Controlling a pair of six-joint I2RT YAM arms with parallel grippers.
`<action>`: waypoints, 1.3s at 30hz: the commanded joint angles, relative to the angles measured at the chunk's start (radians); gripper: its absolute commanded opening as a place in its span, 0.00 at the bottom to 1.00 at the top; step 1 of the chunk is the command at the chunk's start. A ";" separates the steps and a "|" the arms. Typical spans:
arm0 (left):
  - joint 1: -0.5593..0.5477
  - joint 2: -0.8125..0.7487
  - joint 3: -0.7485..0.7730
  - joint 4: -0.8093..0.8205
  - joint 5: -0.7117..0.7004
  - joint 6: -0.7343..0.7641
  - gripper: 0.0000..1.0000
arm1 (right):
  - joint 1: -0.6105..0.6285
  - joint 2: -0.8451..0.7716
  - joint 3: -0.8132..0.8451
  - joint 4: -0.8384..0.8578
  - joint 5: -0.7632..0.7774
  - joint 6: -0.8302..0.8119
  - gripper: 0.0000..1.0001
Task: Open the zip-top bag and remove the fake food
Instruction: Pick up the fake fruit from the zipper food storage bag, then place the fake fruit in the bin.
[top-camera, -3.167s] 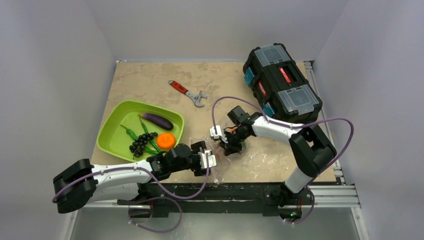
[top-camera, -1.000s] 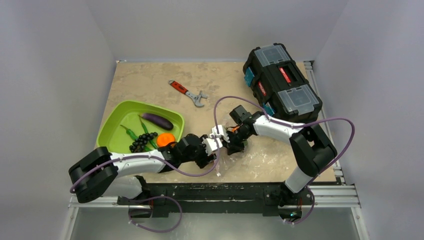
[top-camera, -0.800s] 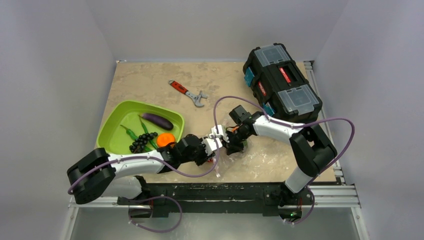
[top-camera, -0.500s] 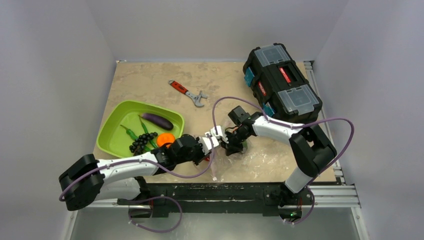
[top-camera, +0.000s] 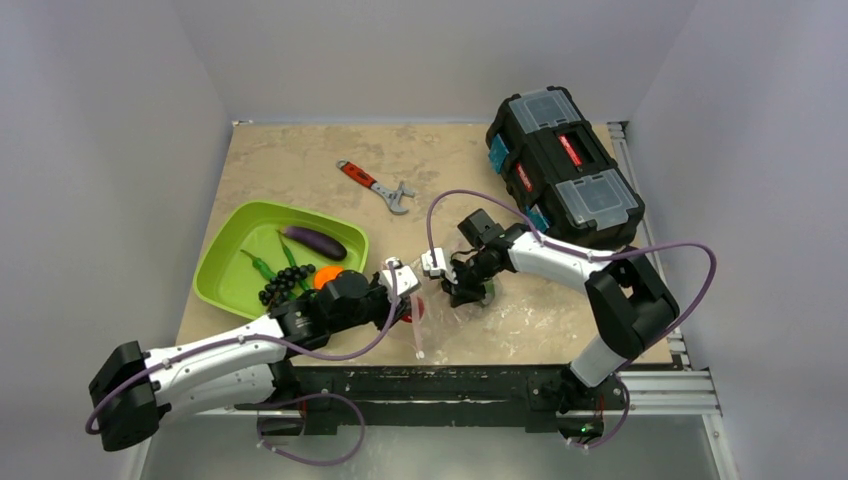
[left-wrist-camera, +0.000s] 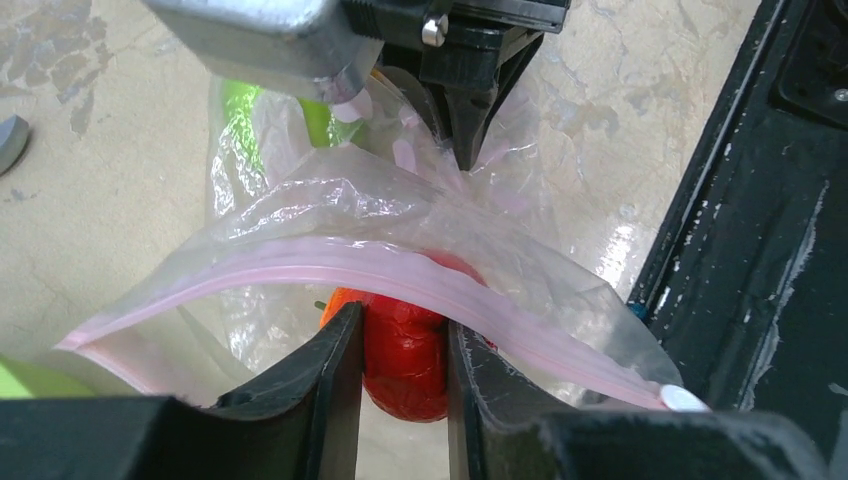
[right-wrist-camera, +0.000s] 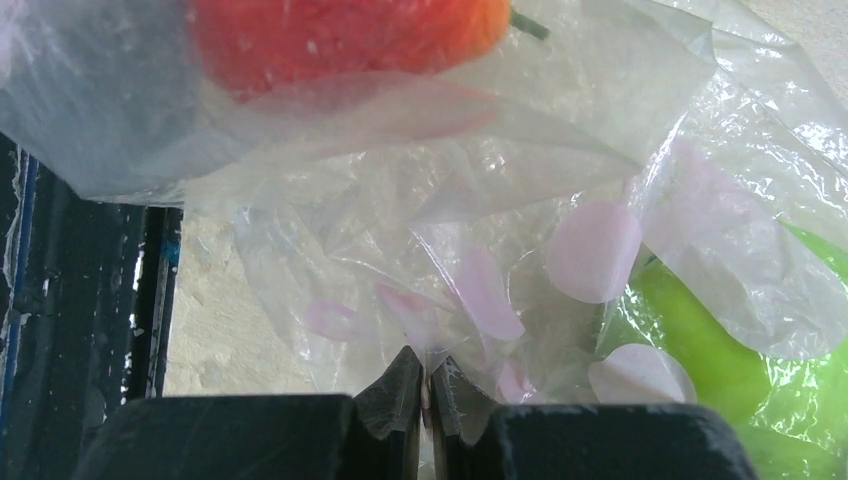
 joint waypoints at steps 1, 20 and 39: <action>0.006 -0.092 0.003 -0.101 -0.012 -0.069 0.00 | -0.003 -0.037 0.014 0.020 -0.021 0.005 0.06; 0.042 -0.251 0.139 -0.461 -0.119 -0.197 0.00 | -0.015 -0.037 0.016 0.016 -0.027 0.000 0.05; 0.093 -0.250 0.349 -0.717 -0.477 -0.287 0.00 | -0.019 -0.035 0.015 0.014 -0.024 -0.002 0.05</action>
